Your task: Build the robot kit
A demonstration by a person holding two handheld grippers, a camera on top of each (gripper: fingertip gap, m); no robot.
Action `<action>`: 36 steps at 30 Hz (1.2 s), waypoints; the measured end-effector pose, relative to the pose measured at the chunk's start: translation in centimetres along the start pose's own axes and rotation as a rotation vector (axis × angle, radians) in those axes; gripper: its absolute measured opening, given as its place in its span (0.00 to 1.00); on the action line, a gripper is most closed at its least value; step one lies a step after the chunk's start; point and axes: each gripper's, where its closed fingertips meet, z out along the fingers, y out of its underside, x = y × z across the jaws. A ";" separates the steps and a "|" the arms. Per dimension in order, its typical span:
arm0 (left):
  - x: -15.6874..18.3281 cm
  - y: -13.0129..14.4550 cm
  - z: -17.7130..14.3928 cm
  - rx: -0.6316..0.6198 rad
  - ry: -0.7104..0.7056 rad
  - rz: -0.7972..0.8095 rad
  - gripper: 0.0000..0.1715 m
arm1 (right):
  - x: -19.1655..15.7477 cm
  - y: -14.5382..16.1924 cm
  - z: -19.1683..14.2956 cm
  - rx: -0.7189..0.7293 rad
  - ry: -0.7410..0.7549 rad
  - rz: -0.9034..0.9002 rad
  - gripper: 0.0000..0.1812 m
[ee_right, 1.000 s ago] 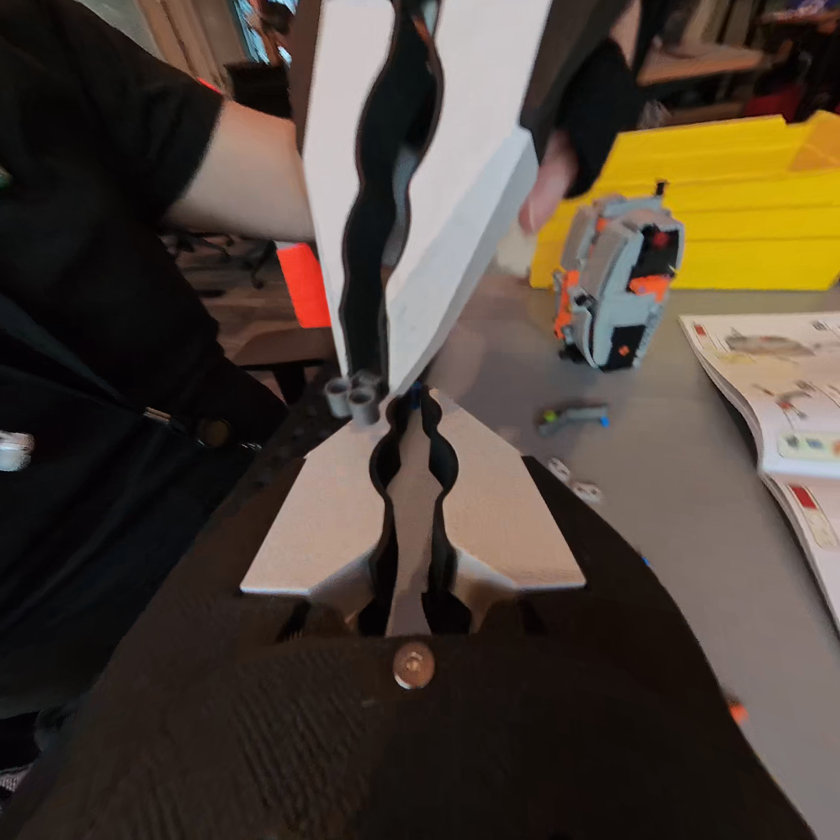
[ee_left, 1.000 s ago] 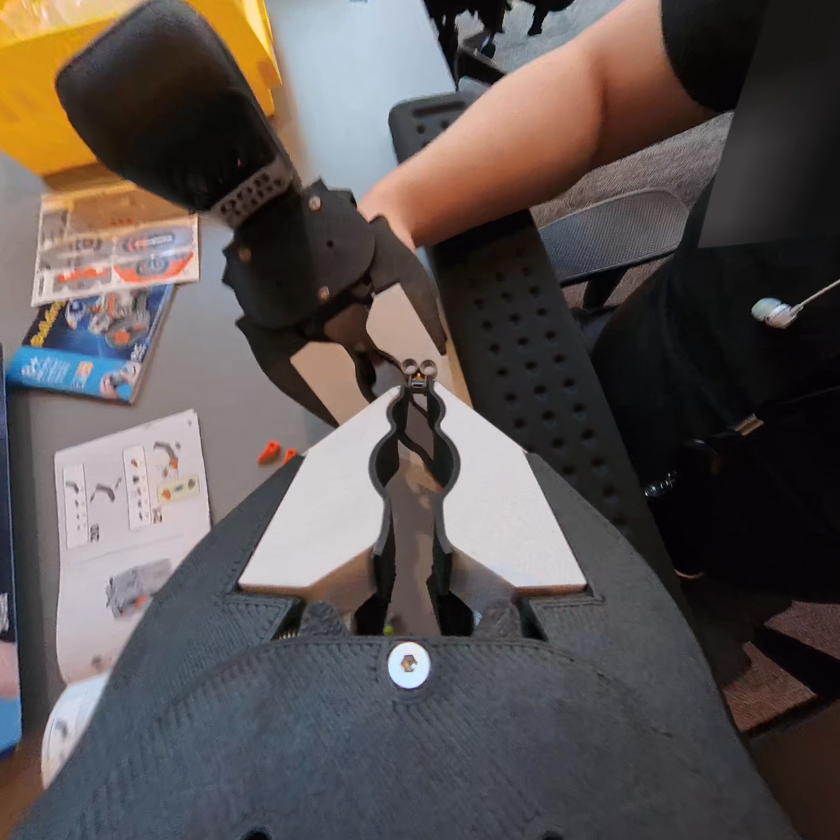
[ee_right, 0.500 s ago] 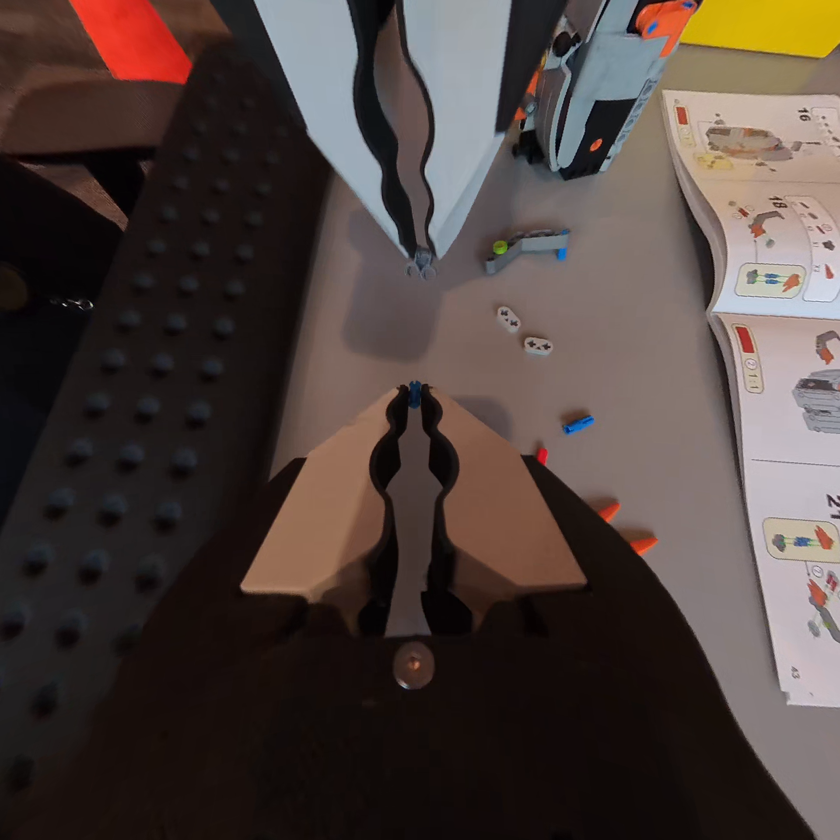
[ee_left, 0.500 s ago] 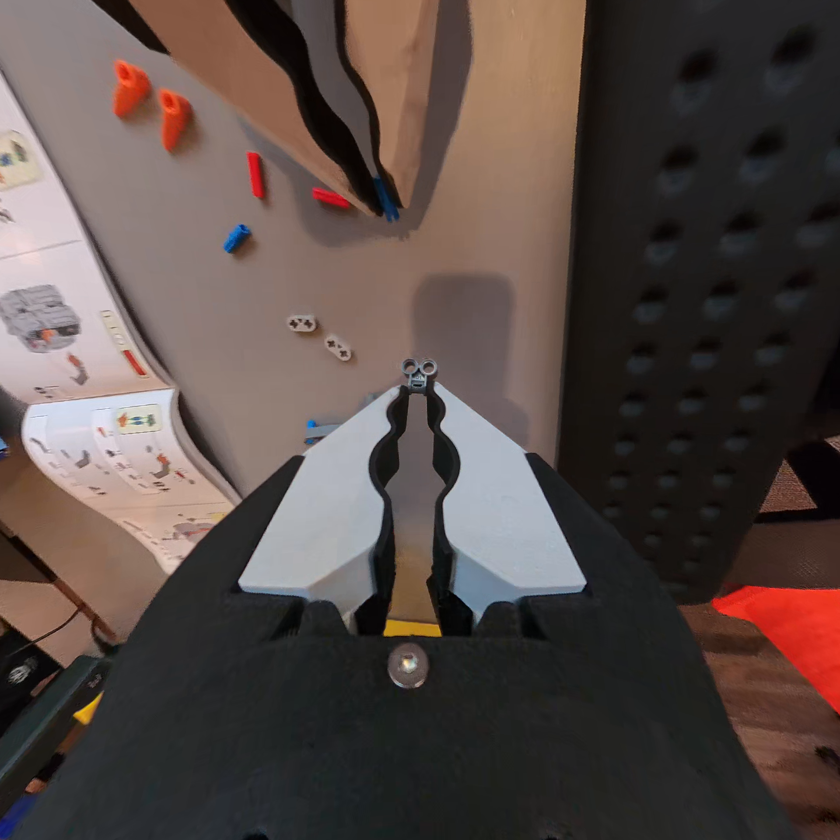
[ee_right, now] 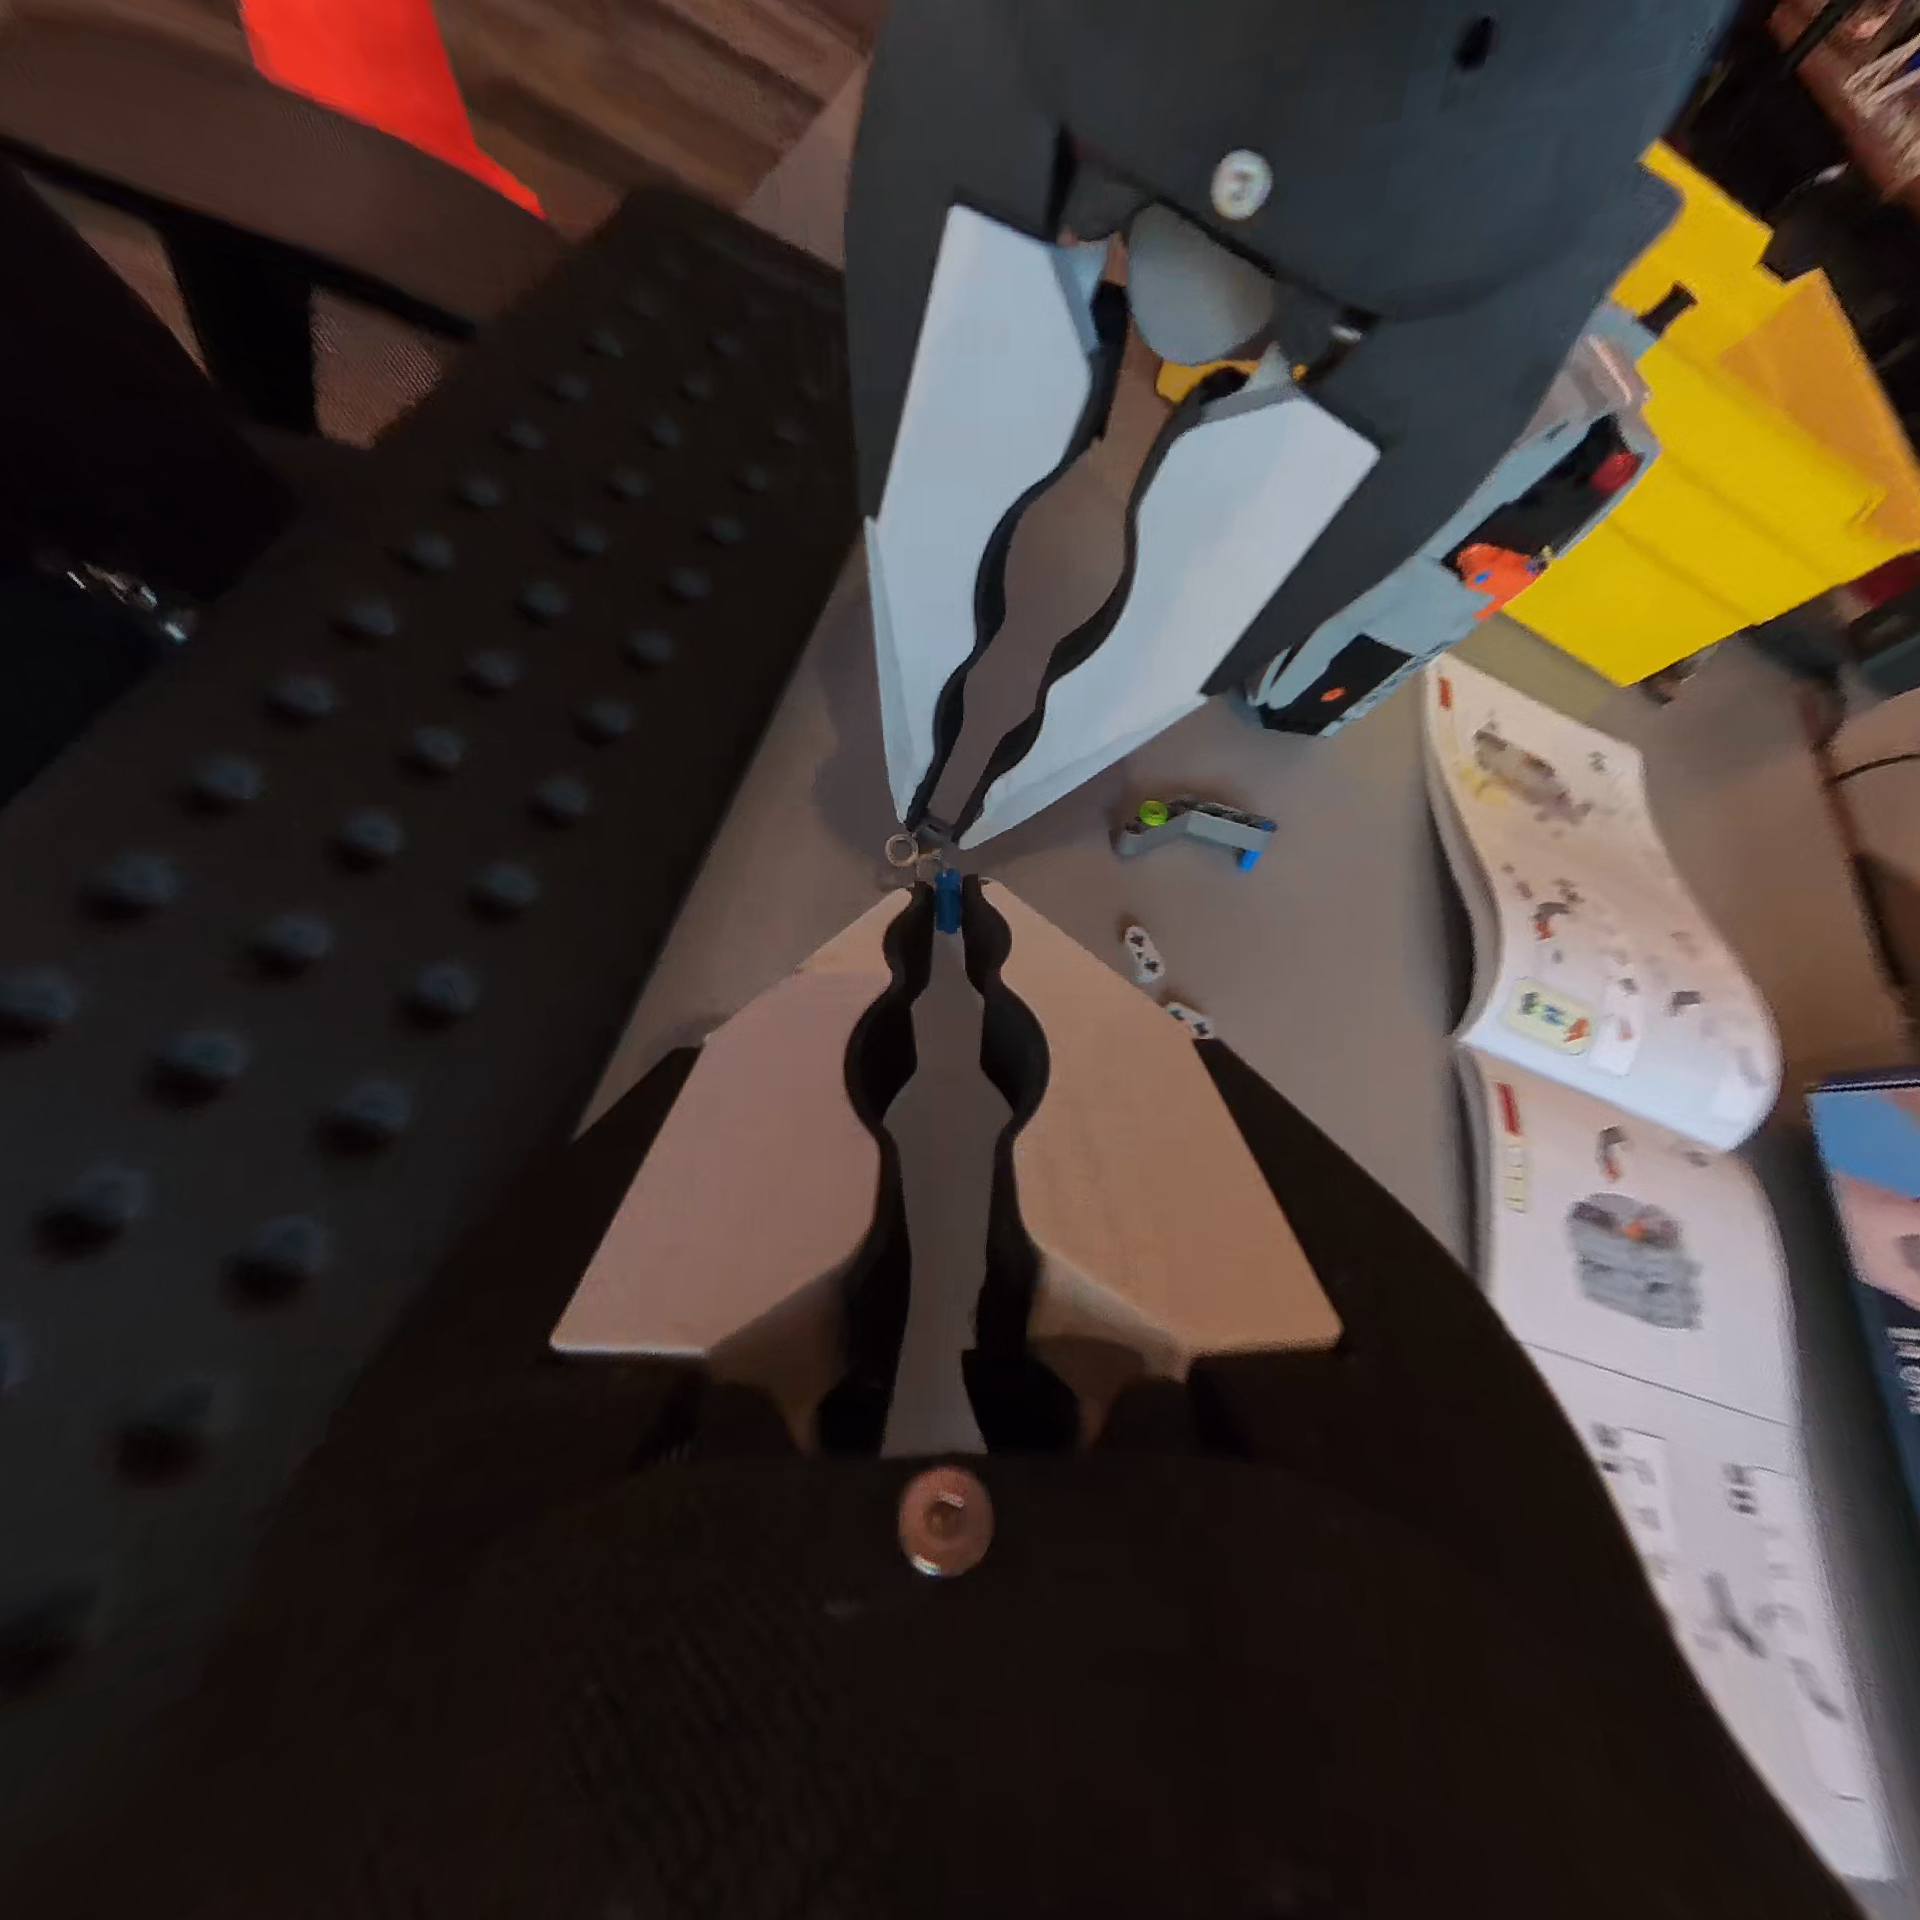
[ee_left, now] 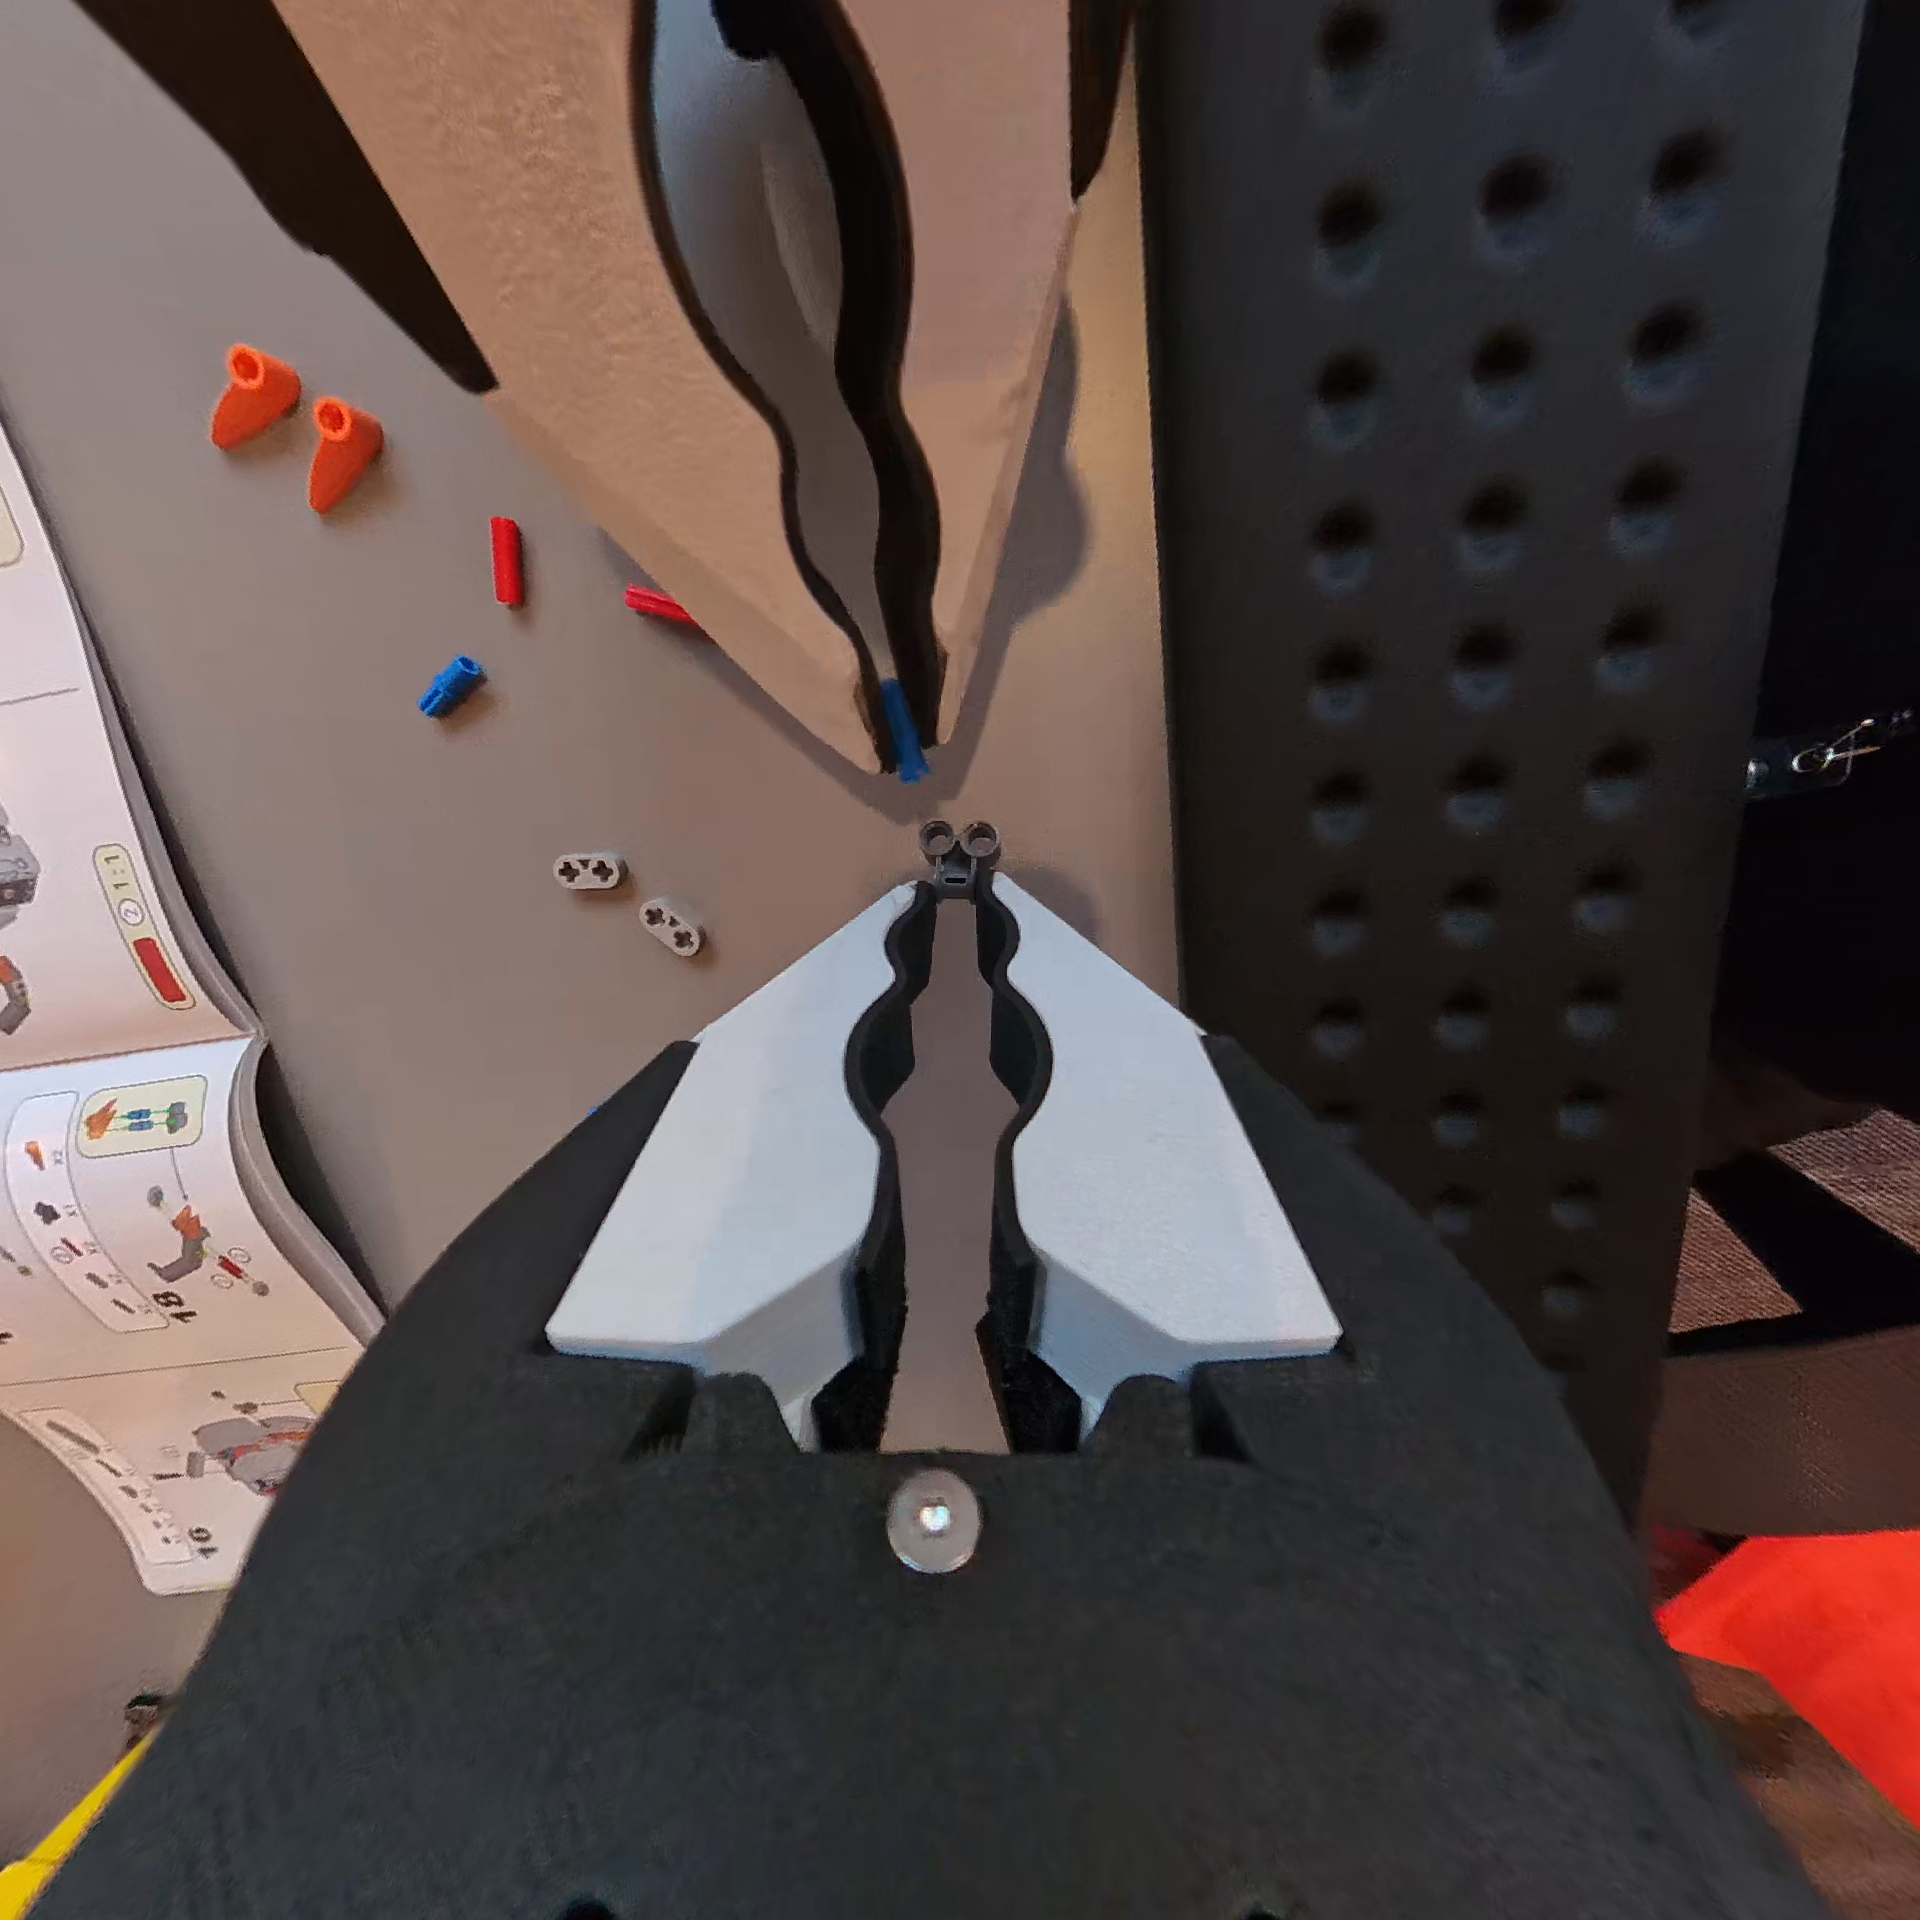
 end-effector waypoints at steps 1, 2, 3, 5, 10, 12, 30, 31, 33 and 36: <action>0.0 0.0 0.0 0.005 -0.007 0.010 0.04 | 0.1 0.2 0.1 -0.027 0.026 -0.044 0.03; 0.0 -0.1 0.0 0.010 -0.010 0.017 0.04 | 0.1 0.2 0.2 -0.043 0.043 -0.084 0.03; 0.0 -0.1 0.0 0.015 -0.012 0.019 0.04 | 0.0 0.1 0.4 -0.055 0.052 -0.116 0.03; -0.1 -0.2 0.0 0.019 -0.013 0.017 0.04 | 0.0 0.3 0.7 -0.088 0.078 -0.166 0.03; -0.2 0.0 0.2 0.010 -0.006 0.030 0.04 | -0.5 1.2 1.6 -0.160 0.078 -0.243 0.03; -0.1 0.1 0.4 0.008 0.002 0.041 0.04 | -0.4 1.6 1.8 -0.194 0.097 -0.285 0.03; -0.2 0.0 0.6 0.012 0.031 0.057 0.04 | -0.5 1.5 2.3 -0.199 0.108 -0.332 0.03; -0.2 0.0 0.6 0.014 0.030 0.056 0.04 | -0.5 1.6 2.3 -0.201 0.108 -0.331 0.03; -0.2 0.0 0.8 0.019 0.031 0.049 0.04 | -0.6 1.7 2.4 -0.205 0.098 -0.320 0.03; -0.2 0.0 1.1 0.030 0.028 0.042 0.04 | -0.8 2.0 2.5 -0.209 0.077 -0.288 0.03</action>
